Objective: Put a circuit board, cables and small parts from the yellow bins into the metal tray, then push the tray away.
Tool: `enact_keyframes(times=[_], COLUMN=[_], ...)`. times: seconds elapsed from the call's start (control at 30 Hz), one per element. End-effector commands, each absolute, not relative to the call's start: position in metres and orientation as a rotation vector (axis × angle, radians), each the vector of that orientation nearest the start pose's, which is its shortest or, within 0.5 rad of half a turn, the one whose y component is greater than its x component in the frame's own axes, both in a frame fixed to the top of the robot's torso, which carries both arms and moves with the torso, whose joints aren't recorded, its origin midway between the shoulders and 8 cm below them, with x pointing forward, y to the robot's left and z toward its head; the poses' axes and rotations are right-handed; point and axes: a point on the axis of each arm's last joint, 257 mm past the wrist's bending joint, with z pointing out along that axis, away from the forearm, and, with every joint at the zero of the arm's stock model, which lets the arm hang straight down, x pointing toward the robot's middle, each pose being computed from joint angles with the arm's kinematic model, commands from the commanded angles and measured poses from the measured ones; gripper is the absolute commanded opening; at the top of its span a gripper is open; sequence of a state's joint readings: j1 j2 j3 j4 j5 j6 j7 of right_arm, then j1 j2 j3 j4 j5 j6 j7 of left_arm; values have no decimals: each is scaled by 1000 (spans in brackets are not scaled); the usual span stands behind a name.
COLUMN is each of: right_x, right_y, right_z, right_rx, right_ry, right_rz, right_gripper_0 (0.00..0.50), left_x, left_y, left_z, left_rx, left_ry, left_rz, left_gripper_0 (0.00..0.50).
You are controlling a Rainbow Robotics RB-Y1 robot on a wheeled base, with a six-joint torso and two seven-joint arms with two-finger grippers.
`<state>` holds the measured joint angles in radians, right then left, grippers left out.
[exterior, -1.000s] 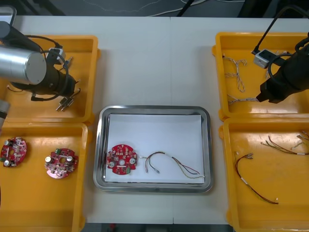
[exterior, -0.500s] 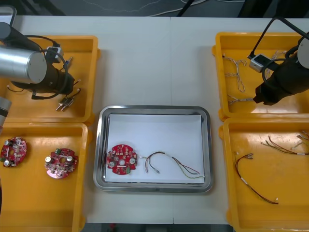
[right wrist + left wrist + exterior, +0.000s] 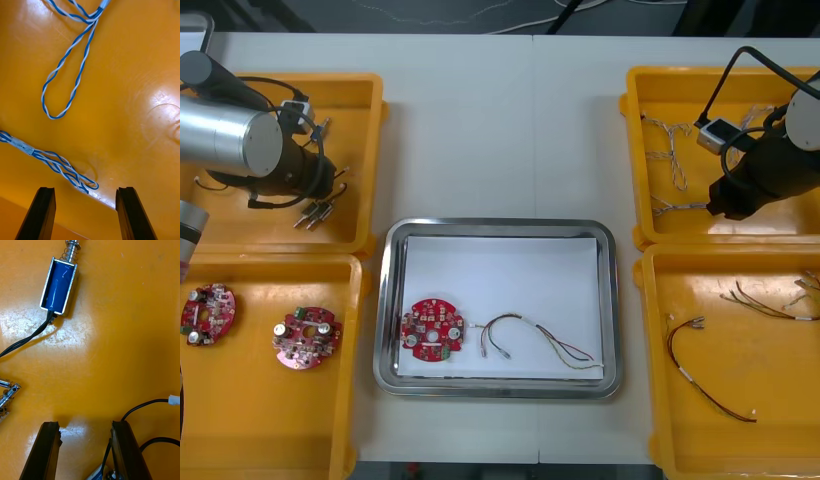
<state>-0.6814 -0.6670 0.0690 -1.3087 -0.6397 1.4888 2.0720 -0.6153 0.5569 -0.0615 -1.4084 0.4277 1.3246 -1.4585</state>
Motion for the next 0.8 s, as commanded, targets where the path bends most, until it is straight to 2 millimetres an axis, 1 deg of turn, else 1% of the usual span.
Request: enact_keyframes(times=[0.03,0.17,0.43,0.53,0.57,0.6,0.63,0.67,0.7,0.73,0.8], right_x=[568,566,567,566,566,566,566,566,566,566,566], right_y=[-329,-327,-323,-323,-322,-321,-321,-321,-321,-321,-321], right_z=[-203,-209,-217,-219,-219,-219,-219,-219,-219,-219,-219], right_rx=[-919,-937,-954,-955,-956,-956,-956,-958,-954,-952,-955], right_ry=[2483,2491,2490,2493,2493,2492,2492,2493,2494,2493,2492], right_rz=[-201,-204,-205,-199,-197,-193,-193,-194,-190,-190,-191], right_gripper_0=[477,474,471,452,421,354,306,157,23,0,0], left_x=[600,597,590,588,588,588,588,588,587,587,587], left_y=[314,308,311,312,312,312,311,310,309,308,307], left_z=[-187,-180,-167,-168,-167,-168,-168,-169,-171,-172,-174], left_rx=[223,231,229,228,231,233,233,235,240,242,244], left_ry=[2403,2399,2409,2416,2414,2414,2414,2416,2418,2419,2423], left_rz=[143,134,145,148,147,150,146,145,147,145,144], left_gripper_0=[400,398,398,398,397,396,396,394,394,393,391])
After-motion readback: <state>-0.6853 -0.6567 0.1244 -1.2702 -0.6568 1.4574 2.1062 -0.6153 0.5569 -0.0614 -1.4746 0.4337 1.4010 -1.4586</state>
